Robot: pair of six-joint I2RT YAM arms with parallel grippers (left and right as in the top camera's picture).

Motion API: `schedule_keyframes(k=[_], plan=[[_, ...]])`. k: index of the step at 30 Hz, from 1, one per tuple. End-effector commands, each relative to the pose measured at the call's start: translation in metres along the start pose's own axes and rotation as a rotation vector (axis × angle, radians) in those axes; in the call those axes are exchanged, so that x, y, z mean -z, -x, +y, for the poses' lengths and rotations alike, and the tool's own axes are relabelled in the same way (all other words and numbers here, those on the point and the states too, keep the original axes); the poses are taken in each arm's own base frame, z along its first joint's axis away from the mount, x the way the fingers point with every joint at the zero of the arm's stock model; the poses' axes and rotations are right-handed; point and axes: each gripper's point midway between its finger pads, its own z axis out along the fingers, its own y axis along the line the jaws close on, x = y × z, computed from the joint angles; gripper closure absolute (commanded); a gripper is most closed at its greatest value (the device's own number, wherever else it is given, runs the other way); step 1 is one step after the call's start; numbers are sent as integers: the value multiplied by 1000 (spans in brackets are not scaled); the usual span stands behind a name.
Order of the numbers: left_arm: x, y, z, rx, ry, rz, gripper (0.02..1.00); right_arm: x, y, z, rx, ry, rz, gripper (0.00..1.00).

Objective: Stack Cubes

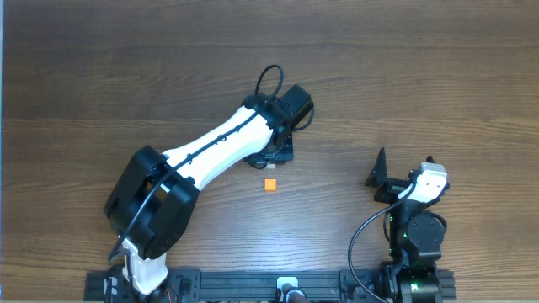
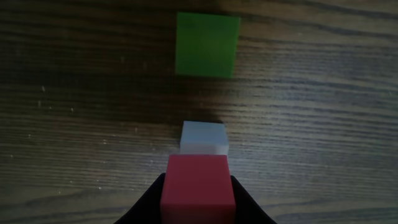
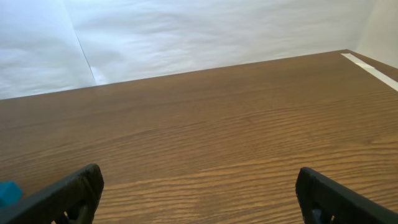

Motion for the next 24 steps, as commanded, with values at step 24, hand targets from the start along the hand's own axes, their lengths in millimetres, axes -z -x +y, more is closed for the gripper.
schedule_keyframes(k=[24], plan=[[-18,0,-2,0,4,36,956,0,-1,-4,4,-19,-4,9]])
